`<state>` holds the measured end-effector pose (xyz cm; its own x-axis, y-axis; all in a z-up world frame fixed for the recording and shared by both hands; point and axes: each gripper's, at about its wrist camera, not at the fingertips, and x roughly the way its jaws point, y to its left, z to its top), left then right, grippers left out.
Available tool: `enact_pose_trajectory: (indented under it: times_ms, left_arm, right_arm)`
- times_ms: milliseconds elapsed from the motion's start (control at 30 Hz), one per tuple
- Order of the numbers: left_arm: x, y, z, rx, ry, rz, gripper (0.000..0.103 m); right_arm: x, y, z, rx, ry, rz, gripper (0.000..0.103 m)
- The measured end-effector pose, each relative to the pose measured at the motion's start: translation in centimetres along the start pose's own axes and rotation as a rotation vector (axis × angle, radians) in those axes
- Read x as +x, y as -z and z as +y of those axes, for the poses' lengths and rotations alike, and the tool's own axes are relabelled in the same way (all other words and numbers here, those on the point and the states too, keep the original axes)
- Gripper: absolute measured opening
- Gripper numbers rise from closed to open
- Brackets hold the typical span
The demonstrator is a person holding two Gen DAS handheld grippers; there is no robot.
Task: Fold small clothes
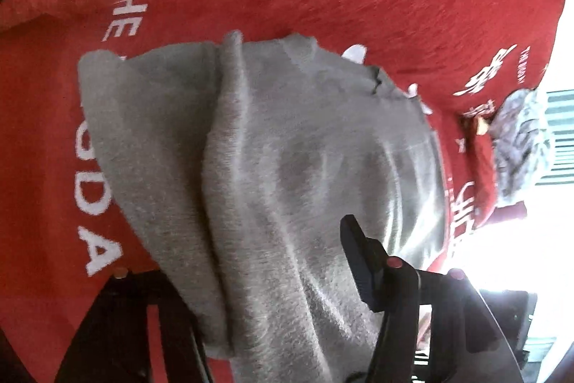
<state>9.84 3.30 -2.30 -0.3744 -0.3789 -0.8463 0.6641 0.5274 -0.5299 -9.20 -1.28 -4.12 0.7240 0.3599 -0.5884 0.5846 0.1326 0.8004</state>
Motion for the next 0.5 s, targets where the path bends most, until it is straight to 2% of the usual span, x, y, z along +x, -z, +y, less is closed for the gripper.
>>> enact_pose_trajectory:
  times_ms: [100,233,333,500]
  left_arm:
    - [0.1,0.3,-0.2,0.001,-0.06,0.005,0.06]
    - [0.4,0.9,-0.2,0.025,-0.135,0.011,0.06]
    - [0.6,0.9,-0.8,0.04,-0.182,0.008,0.06]
    - [0.6,0.9,-1.1,0.045,-0.225,0.013,0.06]
  right_arm:
    - [0.1,0.3,-0.4,-0.017,0.05,0.055,0.012]
    - [-0.5,0.8,-1.4,-0.057,0.178,0.137,0.012]
    - [-2.6,0.2,-1.7,-0.09,0.233,0.121,0.012]
    - [-6.0,-2.3,-2.1,-0.087,0.276,0.026,0.022]
